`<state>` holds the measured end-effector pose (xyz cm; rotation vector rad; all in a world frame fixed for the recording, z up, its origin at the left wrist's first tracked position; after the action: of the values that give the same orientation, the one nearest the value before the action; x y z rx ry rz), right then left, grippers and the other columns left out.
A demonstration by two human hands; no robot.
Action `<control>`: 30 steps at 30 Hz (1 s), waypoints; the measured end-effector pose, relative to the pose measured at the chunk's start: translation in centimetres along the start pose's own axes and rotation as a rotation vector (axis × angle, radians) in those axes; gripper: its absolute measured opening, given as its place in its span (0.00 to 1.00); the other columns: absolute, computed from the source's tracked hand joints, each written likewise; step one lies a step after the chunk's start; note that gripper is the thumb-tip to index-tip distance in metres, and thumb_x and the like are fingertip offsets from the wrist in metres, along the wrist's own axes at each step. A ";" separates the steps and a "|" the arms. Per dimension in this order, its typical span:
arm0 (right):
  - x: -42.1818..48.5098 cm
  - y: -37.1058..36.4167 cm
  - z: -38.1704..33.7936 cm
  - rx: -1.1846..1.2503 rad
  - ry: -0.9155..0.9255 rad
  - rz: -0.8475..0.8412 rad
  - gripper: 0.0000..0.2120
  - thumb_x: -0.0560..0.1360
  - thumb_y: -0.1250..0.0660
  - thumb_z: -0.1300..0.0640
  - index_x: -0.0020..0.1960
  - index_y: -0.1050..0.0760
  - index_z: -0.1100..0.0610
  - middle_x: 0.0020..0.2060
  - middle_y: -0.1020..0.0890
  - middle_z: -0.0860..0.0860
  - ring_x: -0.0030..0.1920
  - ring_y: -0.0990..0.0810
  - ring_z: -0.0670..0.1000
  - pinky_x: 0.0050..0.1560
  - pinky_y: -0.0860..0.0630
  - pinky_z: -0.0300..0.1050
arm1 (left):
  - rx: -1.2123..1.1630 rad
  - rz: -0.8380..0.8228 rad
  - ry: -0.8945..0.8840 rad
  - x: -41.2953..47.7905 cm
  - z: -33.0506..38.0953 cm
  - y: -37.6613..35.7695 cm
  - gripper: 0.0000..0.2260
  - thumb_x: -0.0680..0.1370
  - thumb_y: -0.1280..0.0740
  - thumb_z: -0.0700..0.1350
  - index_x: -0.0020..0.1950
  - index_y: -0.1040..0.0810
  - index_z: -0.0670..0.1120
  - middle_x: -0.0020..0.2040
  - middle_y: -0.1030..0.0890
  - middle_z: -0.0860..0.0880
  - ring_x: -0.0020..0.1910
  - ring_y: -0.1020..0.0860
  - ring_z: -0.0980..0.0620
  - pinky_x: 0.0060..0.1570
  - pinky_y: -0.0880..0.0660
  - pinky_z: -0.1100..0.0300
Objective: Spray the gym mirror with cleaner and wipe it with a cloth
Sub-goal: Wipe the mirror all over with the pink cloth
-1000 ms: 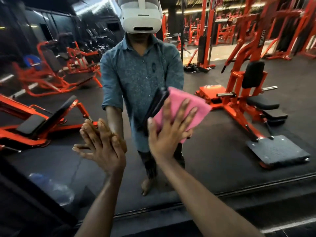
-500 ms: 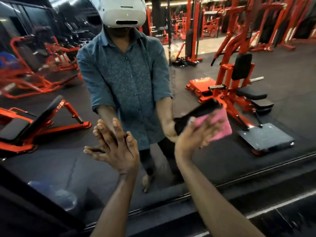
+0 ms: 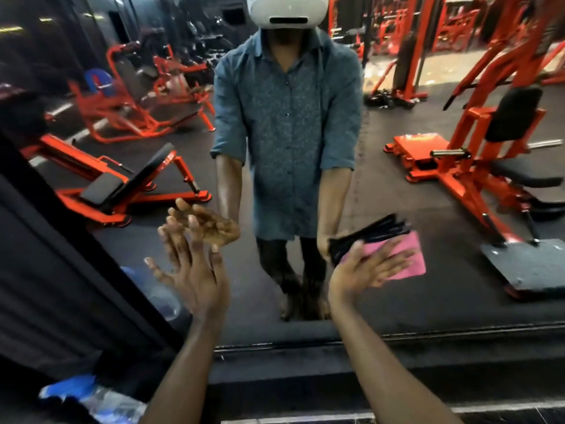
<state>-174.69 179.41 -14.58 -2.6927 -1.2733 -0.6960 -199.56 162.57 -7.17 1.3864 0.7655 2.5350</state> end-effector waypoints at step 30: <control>-25.8 -11.1 -16.9 -0.147 0.505 -0.285 0.37 0.81 0.43 0.35 0.84 0.55 0.40 0.84 0.61 0.53 0.82 0.61 0.66 0.75 0.60 0.76 | -0.105 -0.026 -0.251 8.0 -17.9 6.2 0.26 0.86 0.48 0.52 0.85 0.47 0.55 0.85 0.53 0.55 0.85 0.50 0.50 0.79 0.56 0.34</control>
<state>-203.43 163.84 -11.93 -2.2219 -1.5078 -1.4397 -218.15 153.73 -6.02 1.6060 0.5919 2.2854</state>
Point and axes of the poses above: each hand's wrist, its own x-axis towards the middle knuckle, its own y-axis out of the back of the hand, z = x × y, the point moved 5 cm from there along x, towards the middle knuckle
